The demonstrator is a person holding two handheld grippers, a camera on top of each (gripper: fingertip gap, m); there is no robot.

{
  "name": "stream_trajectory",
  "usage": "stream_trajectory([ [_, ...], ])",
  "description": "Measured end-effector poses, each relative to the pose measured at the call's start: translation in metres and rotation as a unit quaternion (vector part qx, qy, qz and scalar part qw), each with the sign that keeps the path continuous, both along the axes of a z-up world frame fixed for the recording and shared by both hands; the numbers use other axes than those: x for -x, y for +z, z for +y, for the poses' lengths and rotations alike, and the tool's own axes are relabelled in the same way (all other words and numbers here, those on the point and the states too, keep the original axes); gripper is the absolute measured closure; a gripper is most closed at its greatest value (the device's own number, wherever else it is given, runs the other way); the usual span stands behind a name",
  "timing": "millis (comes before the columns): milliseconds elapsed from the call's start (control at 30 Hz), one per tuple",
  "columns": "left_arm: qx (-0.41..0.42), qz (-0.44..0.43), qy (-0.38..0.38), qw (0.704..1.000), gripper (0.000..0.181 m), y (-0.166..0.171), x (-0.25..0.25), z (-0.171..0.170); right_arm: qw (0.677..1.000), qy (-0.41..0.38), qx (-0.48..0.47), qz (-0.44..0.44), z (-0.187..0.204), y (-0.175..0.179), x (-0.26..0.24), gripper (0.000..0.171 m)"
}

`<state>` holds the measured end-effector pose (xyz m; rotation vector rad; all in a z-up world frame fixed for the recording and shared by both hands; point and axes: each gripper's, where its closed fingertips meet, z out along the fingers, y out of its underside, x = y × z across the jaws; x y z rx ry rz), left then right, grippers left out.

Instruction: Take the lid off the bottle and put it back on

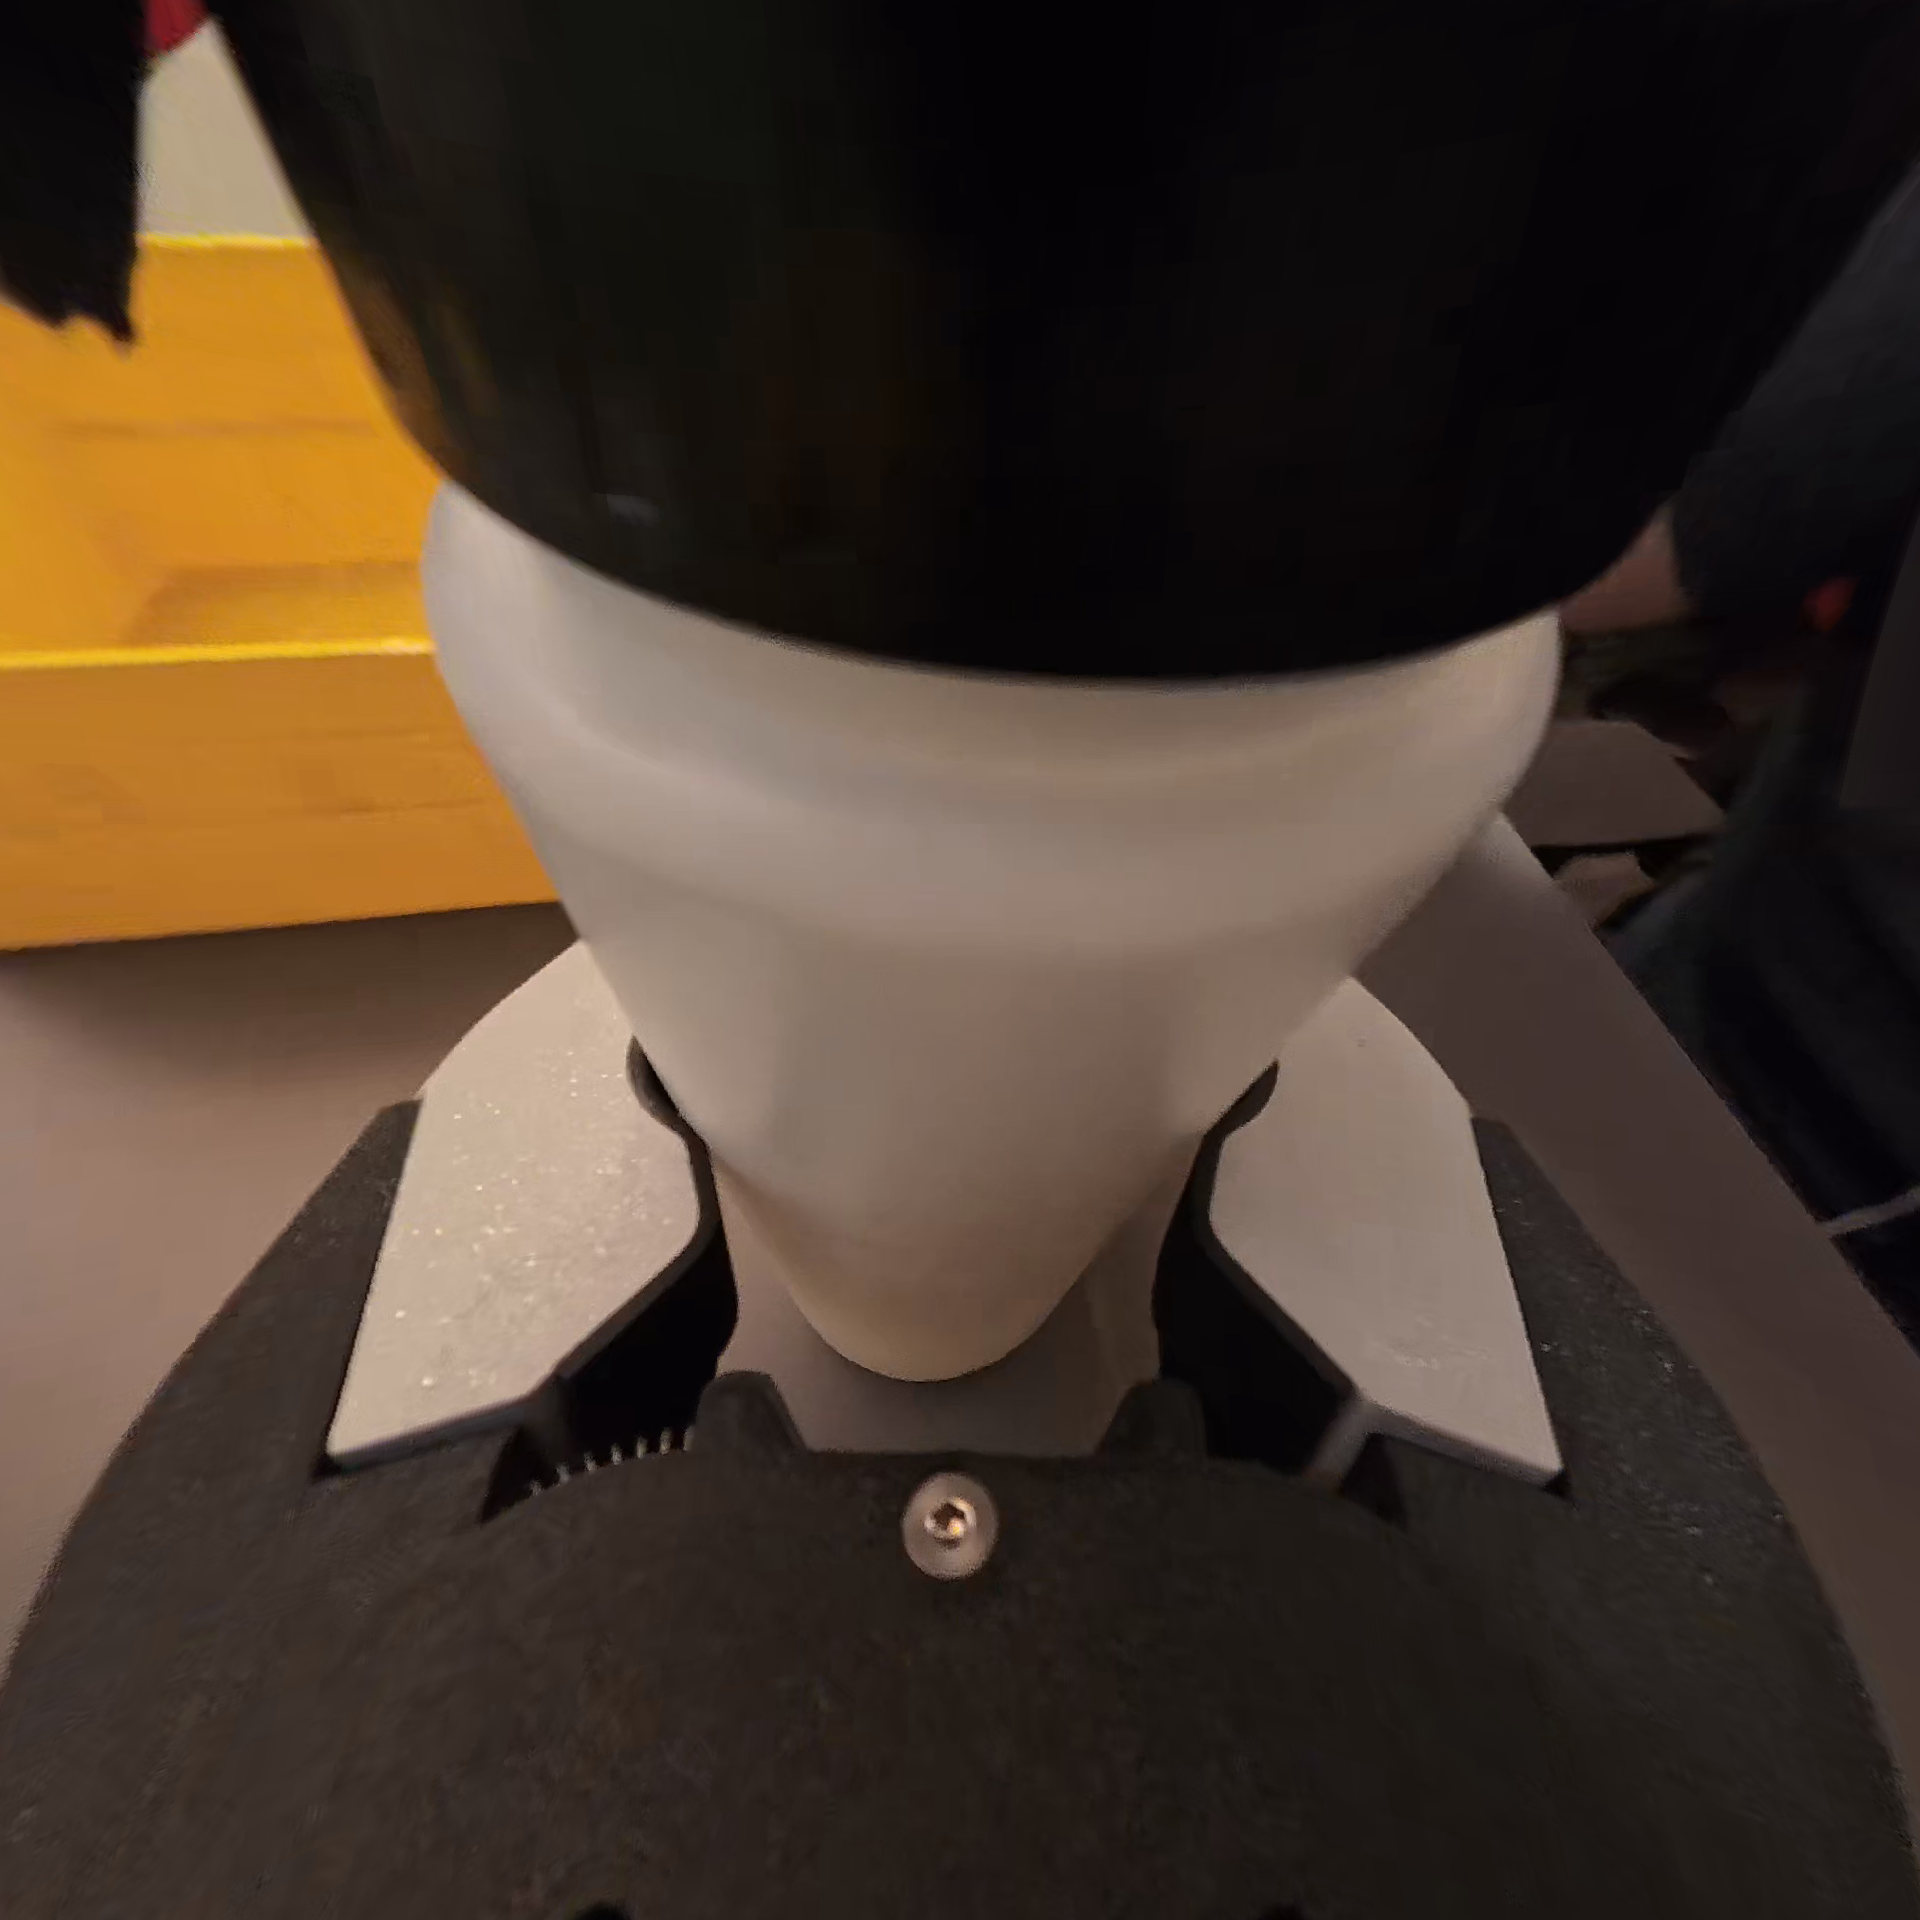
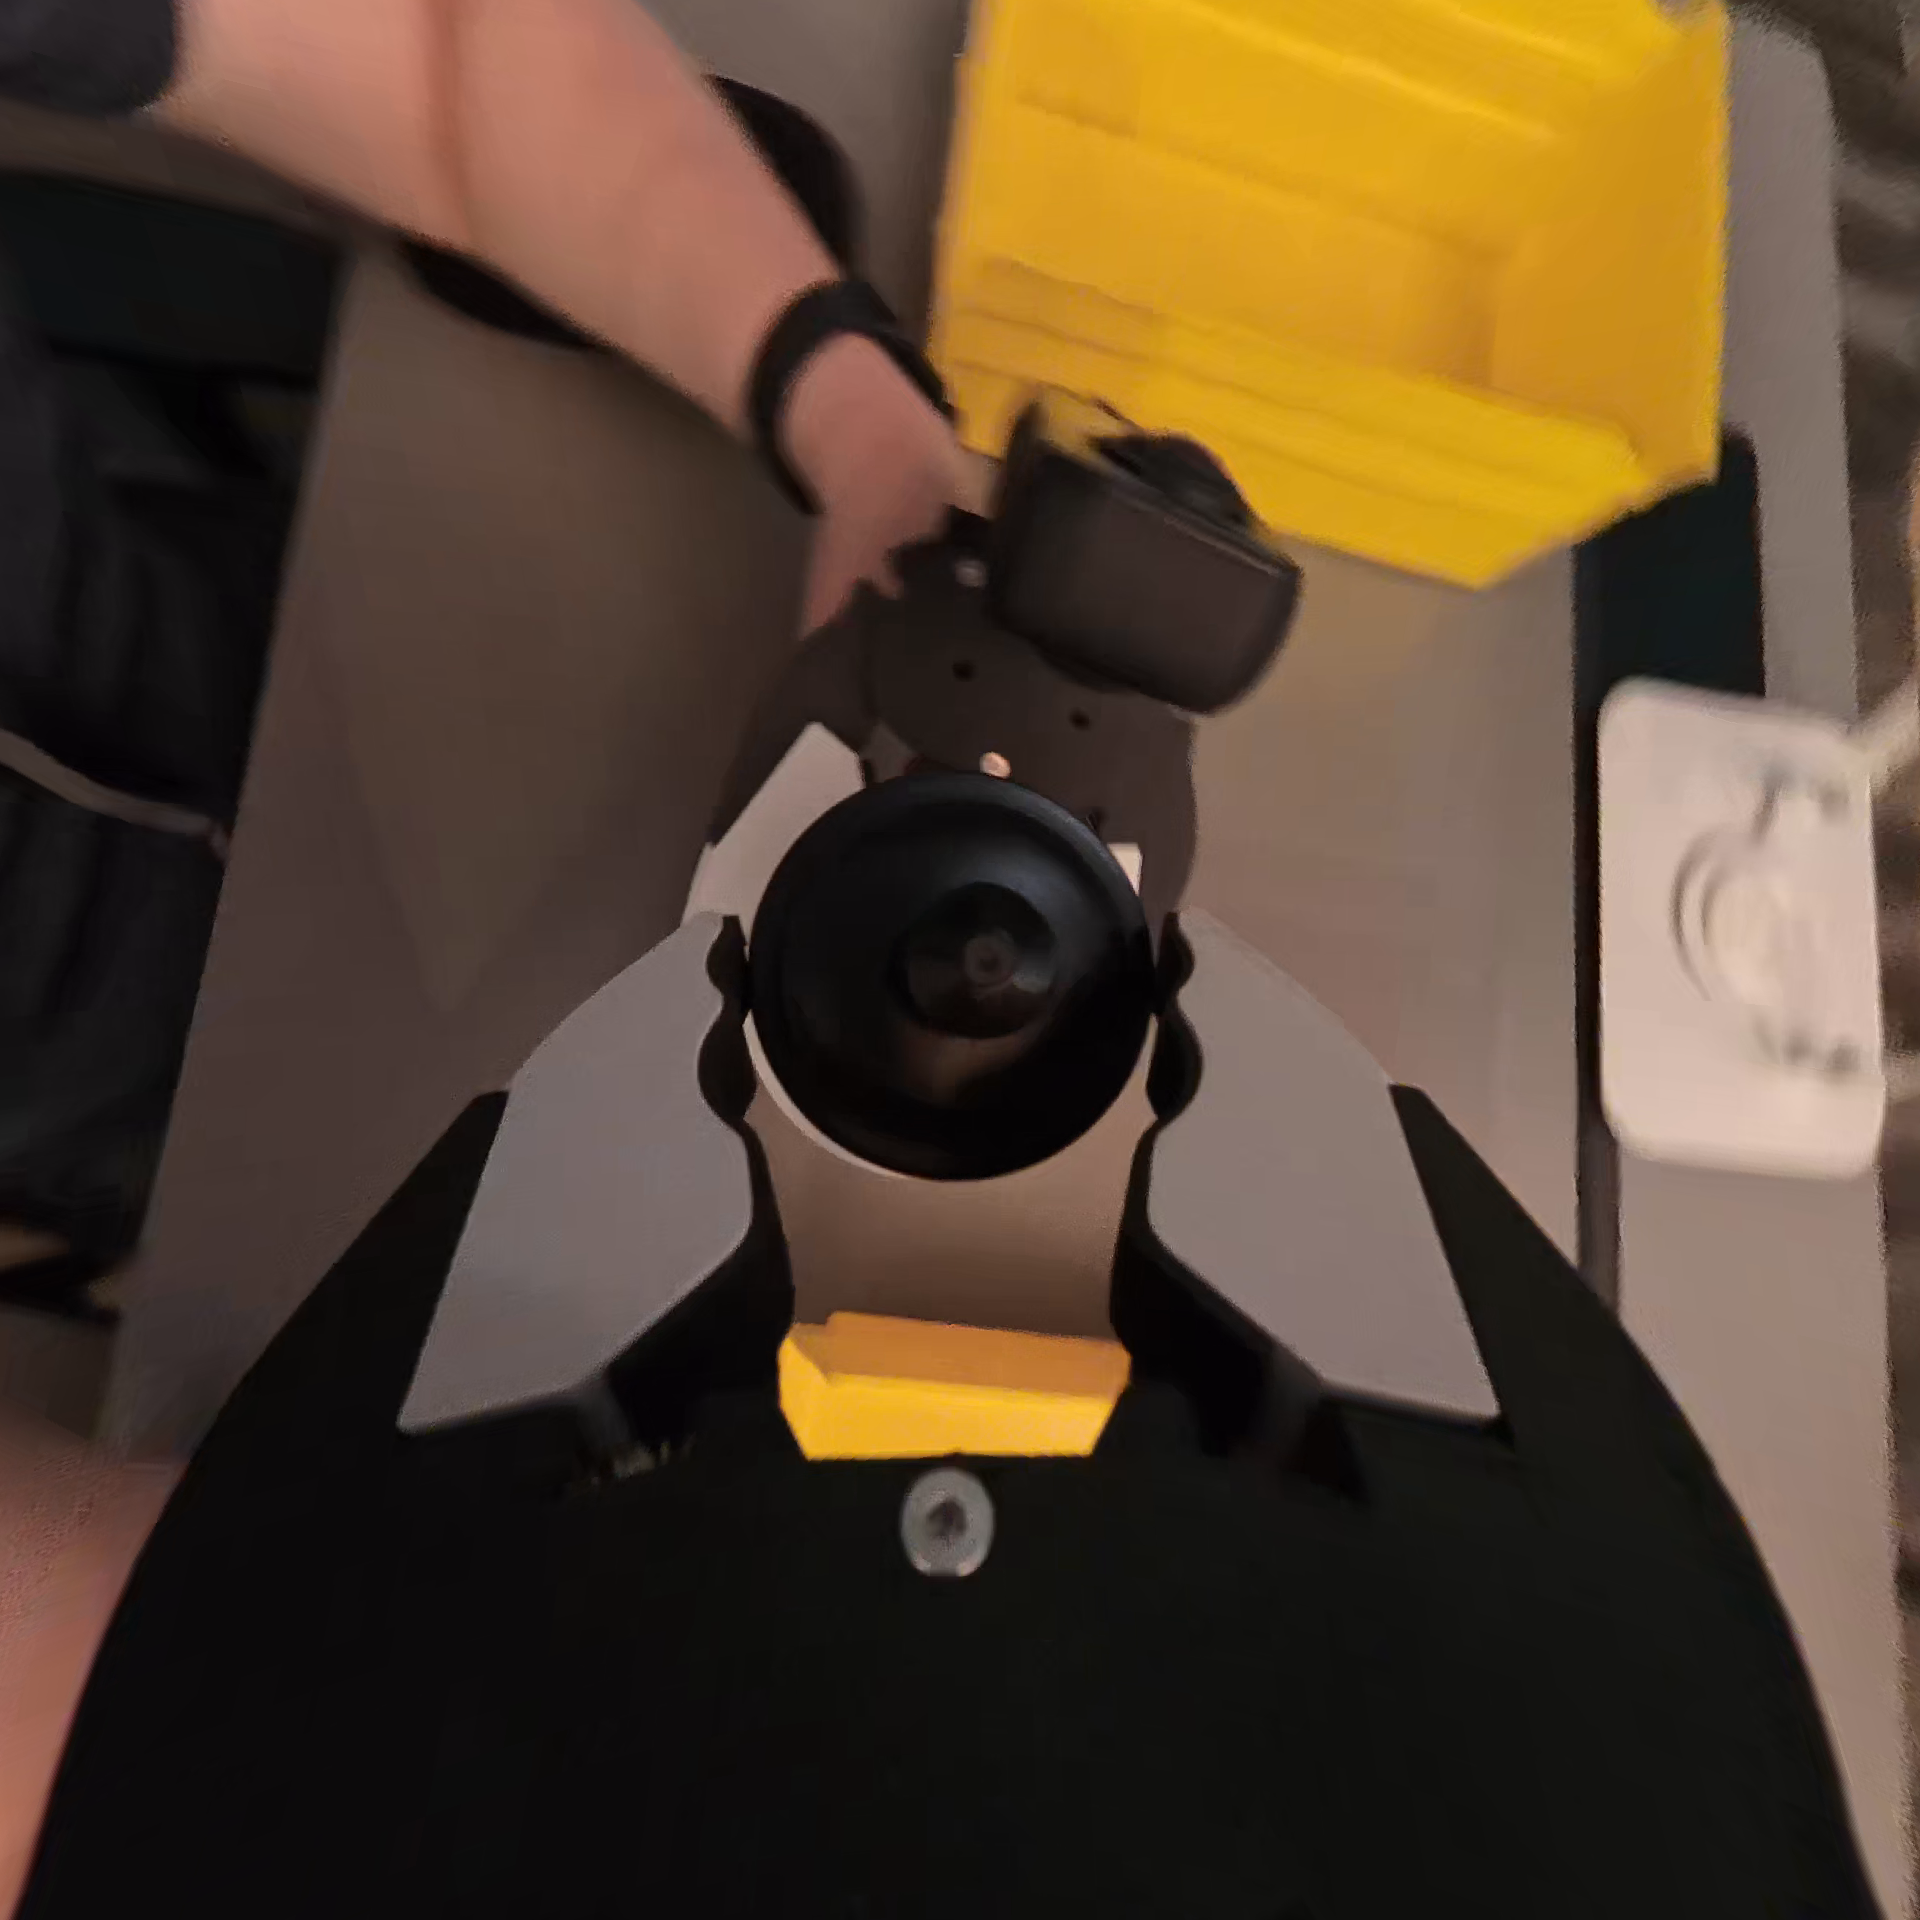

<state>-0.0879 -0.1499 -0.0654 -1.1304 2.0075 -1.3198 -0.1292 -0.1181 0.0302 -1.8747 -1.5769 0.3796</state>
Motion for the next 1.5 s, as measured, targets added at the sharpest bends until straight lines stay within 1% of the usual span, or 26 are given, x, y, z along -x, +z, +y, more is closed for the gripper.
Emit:
stream_trajectory([
  [33,-0.008,-0.004,-0.020,1.000,0.079,0.000,0.003,-0.007,0.998,0.058,-0.013,0.012,-0.010,0.001,0.004,0.095],
  [67,-0.010,-0.001,-0.034,0.999,0.079,-0.001,0.005,-0.013,0.994,0.100,-0.016,0.028,-0.018,0.002,0.007,0.095],
  [100,-0.004,0.004,-0.039,0.999,0.079,-0.001,0.006,-0.016,0.992,0.118,-0.009,0.037,-0.022,0.002,0.008,0.095],
  [133,0.003,0.006,-0.035,0.999,0.079,-0.001,0.005,-0.015,0.992,0.116,-0.001,0.041,-0.022,0.002,0.007,0.095],
  [200,0.012,0.006,-0.007,1.000,0.079,0.000,0.000,-0.007,0.996,0.078,0.008,0.040,-0.013,0.002,0.005,0.095],
  [300,0.001,0.004,0.060,0.998,0.079,0.000,-0.008,0.017,0.999,-0.025,0.007,0.018,0.010,0.000,-0.002,0.089],
  [433,0.007,0.004,0.134,0.991,0.079,0.000,-0.013,0.044,0.987,-0.162,0.003,-0.008,0.034,-0.003,-0.013,0.089],
  [500,0.003,0.007,0.148,0.989,0.079,0.000,-0.013,0.050,0.980,-0.199,0.006,-0.003,0.040,-0.003,-0.013,0.089],
  [533,0.001,0.008,0.148,0.989,0.079,0.000,-0.013,0.050,0.978,-0.208,0.006,-0.005,0.042,-0.003,-0.014,0.093],
  [567,0.000,0.008,0.146,0.989,0.079,0.000,-0.012,0.049,0.979,-0.206,0.006,-0.005,0.042,-0.003,-0.014,0.093],
  [667,-0.003,0.011,0.113,0.993,0.079,-0.001,-0.009,0.040,0.987,-0.160,0.011,-0.003,0.034,-0.002,-0.013,0.095],
  [700,-0.006,0.010,0.095,0.995,0.079,-0.001,-0.008,0.034,0.992,-0.123,0.006,-0.005,0.029,-0.002,-0.011,0.095],
  [767,-0.011,0.008,0.046,0.999,0.079,-0.001,-0.003,0.018,1.000,-0.020,-0.008,0.011,0.014,-0.001,-0.005,0.095],
  [833,0.005,0.014,-0.005,1.000,0.079,-0.001,0.002,-0.002,0.998,0.057,0.009,0.040,-0.003,-0.001,-0.001,0.095],
  [900,0.007,0.011,-0.027,1.000,0.079,-0.001,0.004,-0.011,0.993,0.102,0.026,0.057,-0.014,0.000,0.002,0.095],
  [967,-0.001,0.014,-0.025,1.000,0.079,-0.001,0.004,-0.011,0.990,0.122,0.031,0.064,-0.018,-0.001,0.004,0.094],
  [1033,-0.003,0.014,0.000,1.000,0.079,-0.001,0.000,-0.004,0.993,0.095,0.038,0.053,-0.012,-0.003,0.001,0.093],
  [1133,-0.002,0.014,0.056,0.998,0.079,-0.001,-0.007,0.015,1.000,0.007,0.017,0.024,0.008,-0.004,-0.003,0.088],
  [1233,-0.011,0.010,0.112,0.994,0.079,-0.001,-0.011,0.036,0.997,-0.074,-0.004,0.021,0.022,0.004,-0.001,0.088],
  [1333,-0.010,0.012,0.130,0.991,0.079,-0.001,-0.012,0.042,0.986,-0.164,-0.001,0.010,0.033,0.004,-0.006,0.091],
  [1367,-0.010,0.012,0.131,0.991,0.079,-0.001,-0.012,0.042,0.983,-0.181,0.004,0.005,0.035,0.001,-0.008,0.091],
  [1433,-0.009,0.014,0.127,0.992,0.079,-0.001,-0.011,0.041,0.983,-0.184,0.007,0.000,0.036,-0.001,-0.010,0.094],
  [1500,-0.006,0.019,0.102,0.995,0.080,-0.002,-0.009,0.033,0.988,-0.153,0.007,-0.001,0.032,-0.001,-0.008,0.094],
])
